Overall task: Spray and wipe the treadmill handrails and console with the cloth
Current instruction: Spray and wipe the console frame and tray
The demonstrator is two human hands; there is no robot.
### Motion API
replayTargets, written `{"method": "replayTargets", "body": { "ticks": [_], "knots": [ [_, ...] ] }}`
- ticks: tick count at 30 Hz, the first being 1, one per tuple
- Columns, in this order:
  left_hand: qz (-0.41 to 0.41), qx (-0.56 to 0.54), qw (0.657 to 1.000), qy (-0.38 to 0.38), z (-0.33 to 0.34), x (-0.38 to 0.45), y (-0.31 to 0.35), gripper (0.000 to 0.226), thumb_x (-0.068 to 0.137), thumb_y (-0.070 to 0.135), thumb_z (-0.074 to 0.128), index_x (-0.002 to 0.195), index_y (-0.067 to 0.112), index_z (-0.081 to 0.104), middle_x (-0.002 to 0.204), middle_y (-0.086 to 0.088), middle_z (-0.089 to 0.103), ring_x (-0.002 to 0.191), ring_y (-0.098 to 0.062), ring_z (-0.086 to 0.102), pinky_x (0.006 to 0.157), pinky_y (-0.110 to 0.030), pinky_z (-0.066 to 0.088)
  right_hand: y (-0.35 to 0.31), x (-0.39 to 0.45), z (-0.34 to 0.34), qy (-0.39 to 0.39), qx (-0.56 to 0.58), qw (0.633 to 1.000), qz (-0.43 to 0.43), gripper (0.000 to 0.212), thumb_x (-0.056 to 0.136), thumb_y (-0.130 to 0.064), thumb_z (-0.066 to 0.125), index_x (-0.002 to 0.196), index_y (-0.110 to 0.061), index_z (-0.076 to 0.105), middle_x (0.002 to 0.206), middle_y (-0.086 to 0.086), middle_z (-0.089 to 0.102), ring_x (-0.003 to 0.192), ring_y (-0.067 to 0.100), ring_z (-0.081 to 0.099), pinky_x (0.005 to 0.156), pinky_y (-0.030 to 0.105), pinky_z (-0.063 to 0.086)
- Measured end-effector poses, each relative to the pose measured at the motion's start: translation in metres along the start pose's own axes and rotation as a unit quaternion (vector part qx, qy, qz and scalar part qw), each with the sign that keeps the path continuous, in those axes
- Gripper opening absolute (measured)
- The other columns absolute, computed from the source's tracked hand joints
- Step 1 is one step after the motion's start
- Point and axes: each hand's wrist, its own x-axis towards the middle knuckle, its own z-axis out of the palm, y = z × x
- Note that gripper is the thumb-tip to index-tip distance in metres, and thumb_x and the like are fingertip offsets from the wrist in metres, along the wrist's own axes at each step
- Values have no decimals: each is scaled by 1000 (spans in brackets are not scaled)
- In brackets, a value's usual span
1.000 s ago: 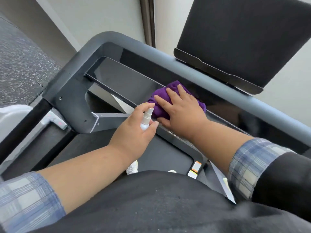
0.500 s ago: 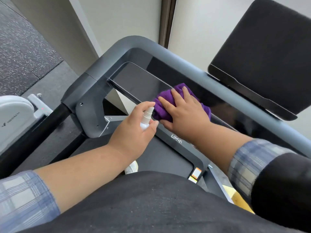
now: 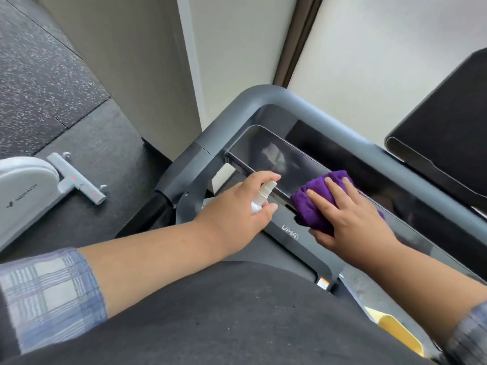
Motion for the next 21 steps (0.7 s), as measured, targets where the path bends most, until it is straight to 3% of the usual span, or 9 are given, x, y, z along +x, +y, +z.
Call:
{"method": "replayTargets", "body": {
  "ticks": [3, 6, 10, 12, 18, 21],
  "knots": [
    [-2, -5, 1000, 0, -16, -3, -13, 42, 91, 51, 54, 125, 67, 34, 98, 28, 61, 93, 9, 54, 79, -25, 45, -19, 30, -6, -2, -8, 1000, 3, 83, 77, -64, 60, 150, -28, 43, 150, 20, 44, 136, 51, 37, 105, 57, 41],
    [6, -11, 1000, 19, -26, -8, -20, 42, 91, 50, 56, 126, 64, 36, 96, 34, 58, 91, 11, 55, 76, -19, 42, -41, 76, -17, 2, -11, 1000, -16, 82, 80, -66, 47, 152, -28, 38, 154, 18, 40, 139, 51, 33, 112, 56, 33],
    [6, -16, 999, 30, -31, -10, -27, 44, 93, 45, 60, 127, 61, 37, 99, 31, 58, 90, -2, 59, 85, -34, 50, -79, 136, -28, 13, -8, 1000, -25, 85, 83, -70, 40, 157, -30, 25, 162, 13, 27, 146, 47, 22, 115, 54, 28],
    [11, -17, 999, 29, -30, -9, -29, 44, 93, 45, 60, 126, 63, 36, 99, 29, 59, 89, -3, 59, 85, -34, 50, -87, 149, -30, 7, 0, 1000, -18, 83, 84, -70, 36, 157, -32, 23, 163, 11, 23, 148, 45, 18, 117, 53, 27],
    [33, -46, 998, 30, -28, -5, -33, 44, 94, 43, 60, 129, 59, 39, 100, 29, 57, 92, 8, 54, 79, -10, 40, -59, 86, -20, 4, 42, 998, -44, 77, 78, -57, 59, 149, -29, 43, 155, 14, 40, 142, 46, 32, 108, 57, 40],
    [27, -48, 998, 26, -29, -6, -34, 45, 93, 43, 59, 129, 59, 38, 100, 26, 59, 91, 6, 55, 80, -14, 43, -45, 49, -11, -1, 36, 999, -42, 78, 77, -58, 60, 147, -32, 41, 154, 13, 41, 142, 45, 34, 103, 57, 45]
  ]
}}
